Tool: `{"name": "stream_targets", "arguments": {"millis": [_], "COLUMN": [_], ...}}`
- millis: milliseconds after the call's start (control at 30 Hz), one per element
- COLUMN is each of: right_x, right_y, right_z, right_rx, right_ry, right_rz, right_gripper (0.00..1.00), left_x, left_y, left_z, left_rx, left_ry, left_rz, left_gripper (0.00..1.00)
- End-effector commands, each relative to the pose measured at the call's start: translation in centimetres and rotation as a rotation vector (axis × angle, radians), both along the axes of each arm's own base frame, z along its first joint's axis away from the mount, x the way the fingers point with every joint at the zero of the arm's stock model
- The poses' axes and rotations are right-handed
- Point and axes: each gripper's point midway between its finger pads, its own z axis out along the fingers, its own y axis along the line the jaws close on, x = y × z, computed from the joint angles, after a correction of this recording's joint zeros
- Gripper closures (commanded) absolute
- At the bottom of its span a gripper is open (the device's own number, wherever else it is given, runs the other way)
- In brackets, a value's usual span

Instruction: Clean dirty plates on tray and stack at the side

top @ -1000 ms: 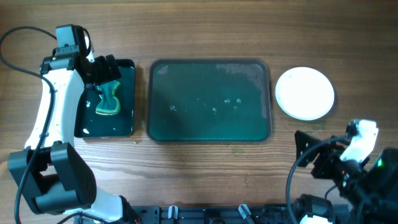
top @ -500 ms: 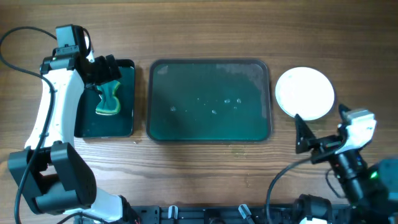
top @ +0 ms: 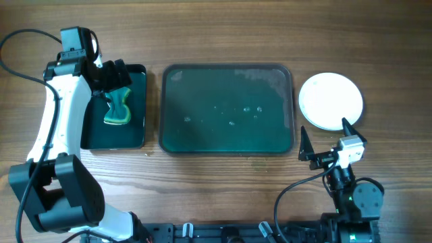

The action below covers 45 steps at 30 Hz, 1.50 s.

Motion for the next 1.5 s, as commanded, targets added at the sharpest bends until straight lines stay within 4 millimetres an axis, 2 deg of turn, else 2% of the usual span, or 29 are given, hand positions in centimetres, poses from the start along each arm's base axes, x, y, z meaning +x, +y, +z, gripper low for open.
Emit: {"name": "stream_targets", "arguments": {"millis": [0, 700, 767, 867, 933, 1000, 1067, 1167, 1300, 1400, 1467], "right_x": [0.2, 0.2, 0.2, 0.2, 0.2, 0.2, 0.2, 0.2, 0.2, 0.2, 0.2], "right_y": [-0.7, -0.7, -0.7, -0.7, -0.7, -0.7, -0.7, -0.7, -0.7, -0.7, -0.7], "right_z": [-1.0, -1.0, -1.0, -1.0, -1.0, -1.0, -1.0, -1.0, -1.0, -1.0, -1.0], "right_rx": [0.03, 0.031, 0.031, 0.031, 0.03, 0.031, 0.03, 0.031, 0.031, 0.03, 0.03], "right_ry": [0.015, 0.016, 0.016, 0.016, 0.016, 0.016, 0.016, 0.016, 0.016, 0.016, 0.016], "right_rz": [-0.045, -0.045, -0.045, -0.045, -0.045, -0.045, -0.045, -0.045, -0.045, -0.045, -0.045], "right_gripper": [0.0, 0.0, 0.0, 0.0, 0.0, 0.0, 0.0, 0.0, 0.0, 0.0, 0.0], "left_x": [0.2, 0.3, 1.0, 0.8, -0.2, -2.5, -5.0, -8.9, -12.7, -14.2, -14.6], "left_y": [-0.2, -0.1, 0.0, -0.5, -1.4, -2.4, -3.2, -4.6, -6.6, -7.5, -7.6], "left_z": [0.3, 0.5, 3.2, 7.6, 11.0, 12.4, 12.1, 9.9, 6.6, 4.2, 3.5], "left_rx": [-0.013, -0.011, 0.003, 0.019, 0.013, 0.01, 0.009, 0.012, 0.017, 0.019, 0.023], "left_ry": [-0.011, -0.019, -0.116, -0.297, -0.489, -0.636, -0.728, -0.831, -0.994, -1.074, -1.087], "left_rz": [0.004, 0.005, 0.003, -0.009, -0.04, -0.07, -0.091, -0.123, -0.182, -0.209, -0.208], "left_gripper": [0.0, 0.0, 0.0, 0.0, 0.0, 0.0, 0.0, 0.0, 0.0, 0.0, 0.0]}}
